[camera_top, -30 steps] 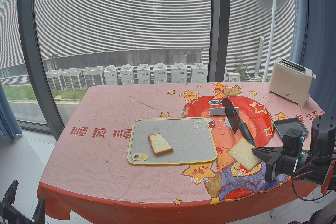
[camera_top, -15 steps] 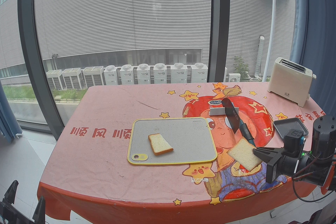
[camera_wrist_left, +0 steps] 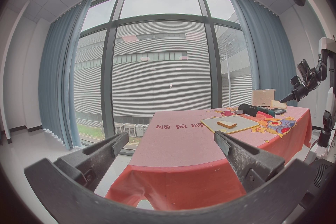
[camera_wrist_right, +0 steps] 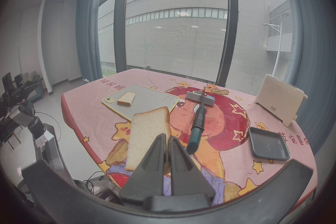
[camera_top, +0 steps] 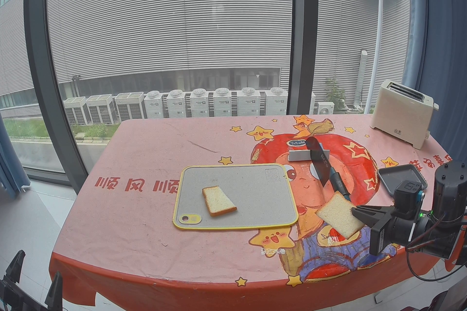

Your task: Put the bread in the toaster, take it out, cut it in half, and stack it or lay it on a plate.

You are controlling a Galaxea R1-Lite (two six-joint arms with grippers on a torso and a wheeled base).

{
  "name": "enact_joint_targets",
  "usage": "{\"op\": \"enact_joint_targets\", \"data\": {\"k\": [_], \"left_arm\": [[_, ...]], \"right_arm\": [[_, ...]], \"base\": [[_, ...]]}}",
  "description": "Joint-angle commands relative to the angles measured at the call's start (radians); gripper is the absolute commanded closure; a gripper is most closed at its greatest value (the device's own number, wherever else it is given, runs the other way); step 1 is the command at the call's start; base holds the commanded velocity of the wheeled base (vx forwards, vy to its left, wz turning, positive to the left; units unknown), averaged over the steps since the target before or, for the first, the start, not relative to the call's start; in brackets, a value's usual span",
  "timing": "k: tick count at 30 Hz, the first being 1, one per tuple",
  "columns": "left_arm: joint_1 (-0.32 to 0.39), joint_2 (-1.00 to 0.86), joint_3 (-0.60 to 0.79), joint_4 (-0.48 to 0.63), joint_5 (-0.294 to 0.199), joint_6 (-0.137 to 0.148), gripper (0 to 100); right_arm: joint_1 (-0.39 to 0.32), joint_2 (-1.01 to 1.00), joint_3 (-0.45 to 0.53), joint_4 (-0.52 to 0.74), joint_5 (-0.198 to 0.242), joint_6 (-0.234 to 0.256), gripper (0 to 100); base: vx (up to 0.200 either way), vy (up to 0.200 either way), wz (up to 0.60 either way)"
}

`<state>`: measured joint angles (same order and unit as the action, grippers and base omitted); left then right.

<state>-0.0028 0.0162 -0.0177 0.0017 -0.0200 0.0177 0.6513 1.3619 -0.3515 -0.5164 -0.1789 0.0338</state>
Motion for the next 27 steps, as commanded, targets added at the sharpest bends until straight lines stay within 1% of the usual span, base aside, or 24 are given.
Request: {"op": "enact_joint_targets", "data": {"k": [1,6,16,17,20,23,25,26,27], "left_arm": [[0.001,-0.007,0.016,0.0,0.0,-0.001,0],[0.001,-0.005,0.016,0.0,0.0,-0.001,0],[0.001,-0.005,0.016,0.0,-0.001,0.001,0],[0.001,-0.005,0.016,-0.002,-0.001,-0.004,0],[0.001,-0.005,0.016,-0.002,-0.003,-0.002,0],[0.001,-0.005,0.016,-0.002,-0.003,-0.002,0],[0.001,-0.007,0.016,-0.002,-0.003,-0.002,0],[0.001,-0.007,0.016,-0.002,-0.003,-0.002,0],[0.001,-0.005,0.016,-0.002,-0.003,-0.002,0]], "right_arm": [[-0.001,0.0,-0.001,-0.001,-0.001,0.0,100],[-0.001,0.003,-0.003,-0.002,-0.013,0.0,100],[-0.004,0.005,-0.004,-0.002,-0.014,0.003,100],[-0.004,0.005,-0.006,-0.002,-0.013,0.005,100],[-0.004,0.005,-0.011,-0.002,-0.014,0.014,100],[-0.005,0.006,-0.014,-0.002,-0.019,0.035,100],[-0.005,0.008,-0.015,-0.002,-0.04,0.044,100],[-0.005,0.008,-0.015,-0.002,-0.04,0.044,100],[-0.004,0.009,-0.015,-0.002,-0.051,0.051,100]], "base": [[0.0,-0.2,0.0],[0.0,-0.2,0.0],[0.0,-0.2,0.0],[0.0,-0.2,0.0],[0.0,0.0,0.0],[0.0,0.0,0.0],[0.0,0.0,0.0],[0.0,0.0,0.0],[0.0,0.0,0.0]]}}
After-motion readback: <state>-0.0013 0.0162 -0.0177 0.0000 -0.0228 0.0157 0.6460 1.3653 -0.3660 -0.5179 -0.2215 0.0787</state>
